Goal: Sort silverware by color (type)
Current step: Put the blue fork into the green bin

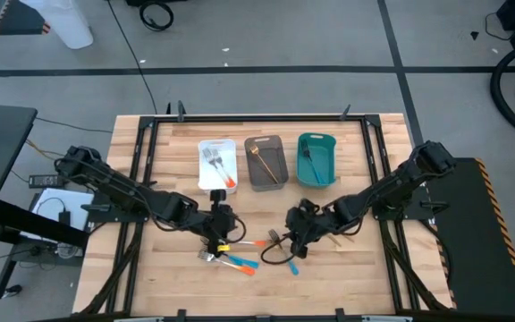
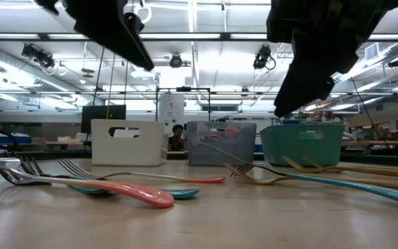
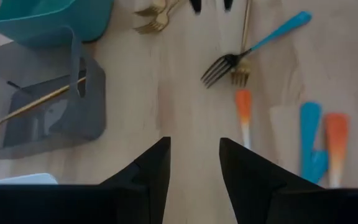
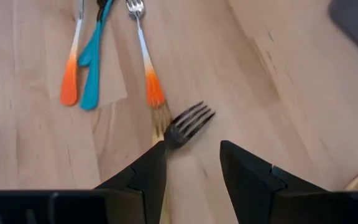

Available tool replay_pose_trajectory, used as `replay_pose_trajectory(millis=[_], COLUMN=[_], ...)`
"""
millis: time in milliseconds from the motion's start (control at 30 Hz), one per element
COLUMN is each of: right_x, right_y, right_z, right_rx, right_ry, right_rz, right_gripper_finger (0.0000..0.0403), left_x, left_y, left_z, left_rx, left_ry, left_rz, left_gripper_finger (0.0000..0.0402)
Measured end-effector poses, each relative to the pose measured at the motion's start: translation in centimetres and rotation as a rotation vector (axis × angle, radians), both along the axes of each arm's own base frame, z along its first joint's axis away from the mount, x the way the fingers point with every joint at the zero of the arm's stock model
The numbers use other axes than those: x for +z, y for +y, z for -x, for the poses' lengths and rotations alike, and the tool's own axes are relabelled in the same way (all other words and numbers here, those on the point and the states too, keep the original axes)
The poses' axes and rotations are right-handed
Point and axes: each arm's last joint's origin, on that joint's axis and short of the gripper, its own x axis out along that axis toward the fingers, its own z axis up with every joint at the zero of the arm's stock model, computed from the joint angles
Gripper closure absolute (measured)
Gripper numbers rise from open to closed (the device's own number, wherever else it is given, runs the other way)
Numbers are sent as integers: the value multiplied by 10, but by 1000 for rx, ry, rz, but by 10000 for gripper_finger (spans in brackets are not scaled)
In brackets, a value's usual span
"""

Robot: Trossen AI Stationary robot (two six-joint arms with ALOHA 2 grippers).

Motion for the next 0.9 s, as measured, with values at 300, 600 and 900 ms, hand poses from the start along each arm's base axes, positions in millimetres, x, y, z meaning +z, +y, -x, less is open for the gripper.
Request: replay_pose_trajectory(millis=[300, 600, 900], right_x=[4, -6, -15], right_y=[28, 50, 67], right_z=[-5, -27, -53], right_rx=[-44, -67, -96], right_ry=[110, 275, 351], right_rz=[-55, -65, -234], right_gripper_finger=[243, 243, 243], left_x=[-23, -36, -36], left_y=[18, 35, 36], left_z=[-3, -4, -4], left_rx=[-18, 78, 151], left_ry=[-69, -122, -145], left_rz=[-66, -33, 48], left_gripper_finger=[255, 255, 255])
